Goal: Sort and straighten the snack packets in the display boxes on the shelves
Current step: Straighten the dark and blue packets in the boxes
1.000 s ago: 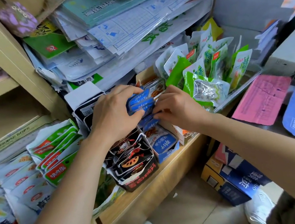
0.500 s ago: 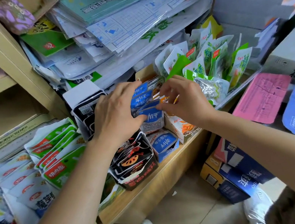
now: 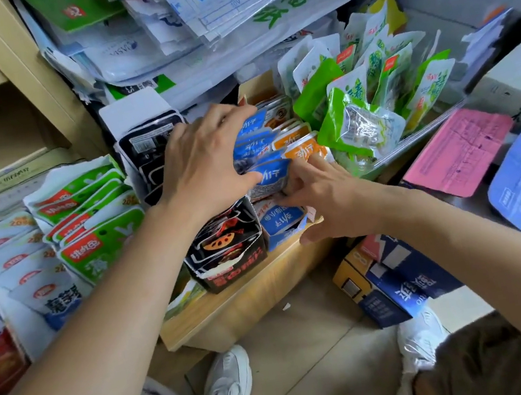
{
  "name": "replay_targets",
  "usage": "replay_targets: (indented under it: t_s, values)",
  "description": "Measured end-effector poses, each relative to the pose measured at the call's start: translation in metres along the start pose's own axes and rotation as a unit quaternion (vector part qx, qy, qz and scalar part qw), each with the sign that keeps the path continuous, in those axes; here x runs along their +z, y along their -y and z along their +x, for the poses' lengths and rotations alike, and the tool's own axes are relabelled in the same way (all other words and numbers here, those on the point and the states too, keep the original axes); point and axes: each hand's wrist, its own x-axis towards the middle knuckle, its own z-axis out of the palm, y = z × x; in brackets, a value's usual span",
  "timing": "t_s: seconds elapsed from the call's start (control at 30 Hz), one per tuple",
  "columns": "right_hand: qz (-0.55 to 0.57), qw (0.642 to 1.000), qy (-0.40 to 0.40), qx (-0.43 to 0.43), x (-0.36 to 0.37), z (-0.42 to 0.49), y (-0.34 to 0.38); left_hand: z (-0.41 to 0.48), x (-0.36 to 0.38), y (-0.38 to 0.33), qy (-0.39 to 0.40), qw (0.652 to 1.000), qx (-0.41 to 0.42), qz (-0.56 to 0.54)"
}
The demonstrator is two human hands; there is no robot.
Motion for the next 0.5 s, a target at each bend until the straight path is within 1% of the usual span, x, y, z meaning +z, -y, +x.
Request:
replay_targets:
  t_s: [0.07, 0.2, 0.37, 0.5]
  values:
    - [-0.006, 0.999, -0.037, -0.012, 0.006, -0.002, 0.003, -0.002, 0.001, -0.001, -0.002, 1.000, -0.001, -0.002]
    - [0.035, 0.993, -0.104, -0.037, 0.018, -0.006, 0.001, -0.005, 0.002, -0.001, -0.006, 1.000, 0.002, -0.007]
    - [0.076, 0.987, -0.133, -0.041, 0.016, -0.004, -0.004, -0.001, 0.003, 0.002, -0.008, 1.000, 0.009, -0.015]
    - [0.097, 0.984, -0.139, -0.051, 0.014, -0.005, -0.003, 0.000, 0.003, 0.003, -0.005, 1.000, 0.010, -0.019]
